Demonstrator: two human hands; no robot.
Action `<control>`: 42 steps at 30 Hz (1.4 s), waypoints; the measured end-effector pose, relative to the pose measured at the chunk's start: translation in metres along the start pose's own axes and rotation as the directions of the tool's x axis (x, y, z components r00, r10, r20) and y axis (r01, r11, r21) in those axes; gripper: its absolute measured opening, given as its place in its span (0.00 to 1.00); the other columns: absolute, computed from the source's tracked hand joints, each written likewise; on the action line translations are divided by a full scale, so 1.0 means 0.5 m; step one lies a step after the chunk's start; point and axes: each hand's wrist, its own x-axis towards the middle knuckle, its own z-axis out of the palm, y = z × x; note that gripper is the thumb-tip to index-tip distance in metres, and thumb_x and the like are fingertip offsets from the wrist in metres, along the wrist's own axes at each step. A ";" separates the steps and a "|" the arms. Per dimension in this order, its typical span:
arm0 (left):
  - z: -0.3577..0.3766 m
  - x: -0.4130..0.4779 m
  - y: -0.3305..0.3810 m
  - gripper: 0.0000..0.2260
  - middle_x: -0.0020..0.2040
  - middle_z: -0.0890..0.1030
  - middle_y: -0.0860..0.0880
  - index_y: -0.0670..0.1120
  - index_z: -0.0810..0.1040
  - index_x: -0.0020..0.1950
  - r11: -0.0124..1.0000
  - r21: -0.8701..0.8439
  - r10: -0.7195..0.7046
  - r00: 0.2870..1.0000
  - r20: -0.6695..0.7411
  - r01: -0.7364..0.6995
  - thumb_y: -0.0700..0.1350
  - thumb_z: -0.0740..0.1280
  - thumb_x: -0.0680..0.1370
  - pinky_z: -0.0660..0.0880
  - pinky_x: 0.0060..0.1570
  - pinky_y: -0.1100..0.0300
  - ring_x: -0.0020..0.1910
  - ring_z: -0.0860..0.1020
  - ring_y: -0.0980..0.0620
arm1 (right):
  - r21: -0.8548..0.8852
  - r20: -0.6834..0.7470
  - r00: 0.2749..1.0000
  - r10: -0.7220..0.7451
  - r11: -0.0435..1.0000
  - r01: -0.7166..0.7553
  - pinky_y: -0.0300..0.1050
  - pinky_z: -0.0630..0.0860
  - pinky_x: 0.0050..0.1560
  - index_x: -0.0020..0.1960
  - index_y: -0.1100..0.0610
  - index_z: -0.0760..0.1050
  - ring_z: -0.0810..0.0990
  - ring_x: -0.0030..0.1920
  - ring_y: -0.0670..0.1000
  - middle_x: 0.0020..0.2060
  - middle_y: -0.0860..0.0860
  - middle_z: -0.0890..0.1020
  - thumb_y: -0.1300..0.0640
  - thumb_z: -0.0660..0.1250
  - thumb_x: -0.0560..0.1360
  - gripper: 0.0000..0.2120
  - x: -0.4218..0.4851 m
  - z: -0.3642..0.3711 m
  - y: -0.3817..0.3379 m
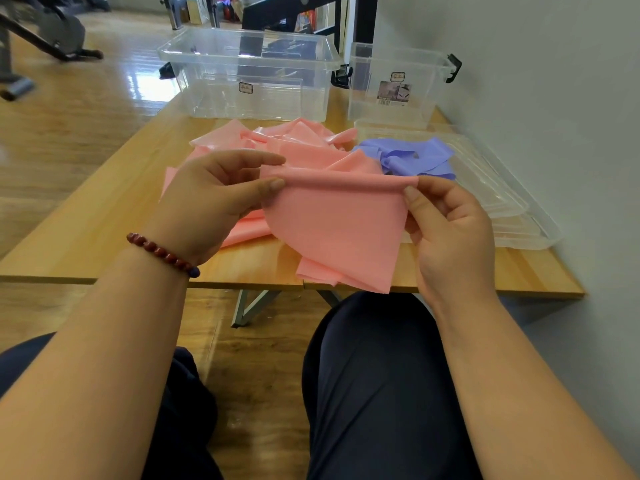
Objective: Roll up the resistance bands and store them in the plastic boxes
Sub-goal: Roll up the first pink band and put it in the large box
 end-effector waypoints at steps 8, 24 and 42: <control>0.006 0.001 -0.003 0.05 0.44 0.85 0.55 0.52 0.82 0.48 0.999 0.036 0.032 0.998 -0.062 -0.030 0.43 0.69 0.75 0.80 0.53 0.56 0.50 0.82 0.54 | 0.022 0.052 0.999 -0.012 1.000 0.011 0.43 0.78 0.46 0.51 0.47 0.79 0.83 0.46 0.48 0.42 0.47 0.84 0.58 0.66 0.80 0.07 0.000 0.005 -0.007; -0.004 -0.004 0.003 0.13 0.49 0.84 0.50 0.56 0.82 0.51 0.996 0.078 0.041 0.999 0.001 -0.040 0.49 0.71 0.67 0.79 0.55 0.54 0.53 0.82 0.51 | -0.044 0.020 1.000 0.006 0.999 -0.005 0.45 0.81 0.50 0.51 0.51 0.81 0.83 0.51 0.49 0.50 0.49 0.85 0.58 0.69 0.78 0.05 0.008 0.000 -0.008; 0.009 -0.003 0.002 0.08 0.37 0.84 0.55 0.55 0.79 0.52 0.988 0.131 0.094 0.994 -0.059 -0.086 0.43 0.68 0.77 0.79 0.42 0.67 0.41 0.82 0.59 | -0.112 0.022 0.999 -0.038 0.993 0.040 0.41 0.80 0.49 0.54 0.51 0.81 0.83 0.49 0.46 0.47 0.48 0.85 0.59 0.72 0.76 0.08 0.003 -0.005 -0.013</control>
